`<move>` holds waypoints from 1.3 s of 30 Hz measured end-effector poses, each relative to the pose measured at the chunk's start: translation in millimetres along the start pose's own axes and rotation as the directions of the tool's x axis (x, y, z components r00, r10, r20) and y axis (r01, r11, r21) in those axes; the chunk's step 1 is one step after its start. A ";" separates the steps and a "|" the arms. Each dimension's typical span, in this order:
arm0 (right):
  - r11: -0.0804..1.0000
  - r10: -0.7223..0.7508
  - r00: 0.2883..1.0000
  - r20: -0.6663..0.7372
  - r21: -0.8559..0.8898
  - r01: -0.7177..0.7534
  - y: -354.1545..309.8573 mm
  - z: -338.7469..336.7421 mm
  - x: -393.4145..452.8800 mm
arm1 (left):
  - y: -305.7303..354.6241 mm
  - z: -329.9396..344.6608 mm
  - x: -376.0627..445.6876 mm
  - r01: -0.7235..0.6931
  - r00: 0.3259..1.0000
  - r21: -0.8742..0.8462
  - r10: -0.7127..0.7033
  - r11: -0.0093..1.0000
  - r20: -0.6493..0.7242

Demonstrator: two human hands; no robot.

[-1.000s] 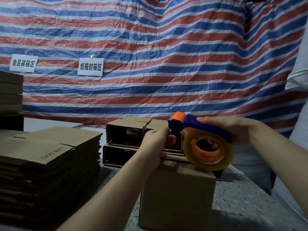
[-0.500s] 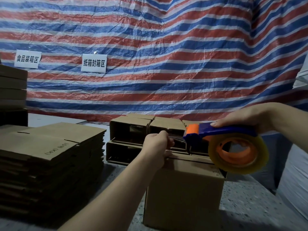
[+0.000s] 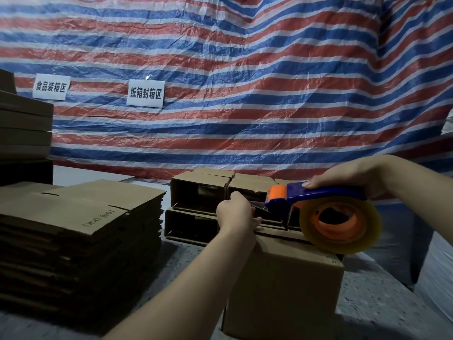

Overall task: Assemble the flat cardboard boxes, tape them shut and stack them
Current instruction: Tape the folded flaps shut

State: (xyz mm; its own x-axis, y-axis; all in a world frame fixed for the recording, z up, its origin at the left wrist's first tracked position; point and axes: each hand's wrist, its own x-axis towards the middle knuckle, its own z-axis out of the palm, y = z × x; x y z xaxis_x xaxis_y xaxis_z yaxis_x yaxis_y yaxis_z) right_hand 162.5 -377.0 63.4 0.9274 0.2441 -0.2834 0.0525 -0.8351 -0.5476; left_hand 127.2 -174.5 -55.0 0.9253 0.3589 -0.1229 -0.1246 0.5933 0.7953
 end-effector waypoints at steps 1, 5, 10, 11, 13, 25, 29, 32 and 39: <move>1.000 -0.001 1.000 0.003 -0.014 0.002 -2.2 -0.6 0.4 | 3.6 -5.2 1.3 -0.027 0.999 0.044 0.026 0.999 0.025; 0.998 0.000 1.000 0.026 -0.063 0.002 -5.8 -0.6 4.7 | 19.5 -39.4 15.8 -0.340 0.940 0.522 0.257 0.783 0.226; 0.987 0.022 0.995 0.094 -0.162 -0.006 -21.8 5.3 8.7 | 14.9 -70.4 22.0 -0.414 0.910 0.697 0.267 0.586 0.317; 0.984 0.036 0.995 0.098 -0.178 -0.018 -25.2 6.7 9.8 | 12.1 -72.6 22.7 -0.413 0.911 0.695 0.270 0.589 0.313; 0.977 0.064 0.993 0.099 -0.208 -0.042 -30.6 8.7 12.1 | 7.8 -77.2 22.5 -0.394 0.919 0.693 0.252 0.604 0.303; 0.947 0.144 0.985 0.095 -0.301 -0.110 -51.1 20.2 16.8 | -12.7 -94.6 24.1 -0.264 0.961 0.655 0.133 0.708 0.244; 0.939 0.156 0.982 0.108 -0.325 -0.113 -54.6 22.1 17.8 | -15.9 -97.0 19.3 -0.237 0.965 0.651 0.099 0.721 0.242; 0.938 0.154 0.983 0.101 -0.327 -0.113 -54.8 22.8 18.9 | -22.3 -96.3 14.6 -0.200 0.970 0.659 0.050 0.725 0.239; 0.946 0.144 0.984 0.103 -0.306 -0.106 -52.4 22.4 20.5 | -31.7 -93.2 11.0 -0.075 0.975 0.630 -0.077 0.773 0.211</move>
State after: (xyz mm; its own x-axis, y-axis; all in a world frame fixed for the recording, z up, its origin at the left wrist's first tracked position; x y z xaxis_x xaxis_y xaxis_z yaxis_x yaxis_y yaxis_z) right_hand 170.4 -317.2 68.6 0.8822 0.1710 -0.4387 0.0646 -0.9669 -0.2470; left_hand 108.0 -122.3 -136.9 0.9868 0.1523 -0.0560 0.0601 -0.0225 0.9979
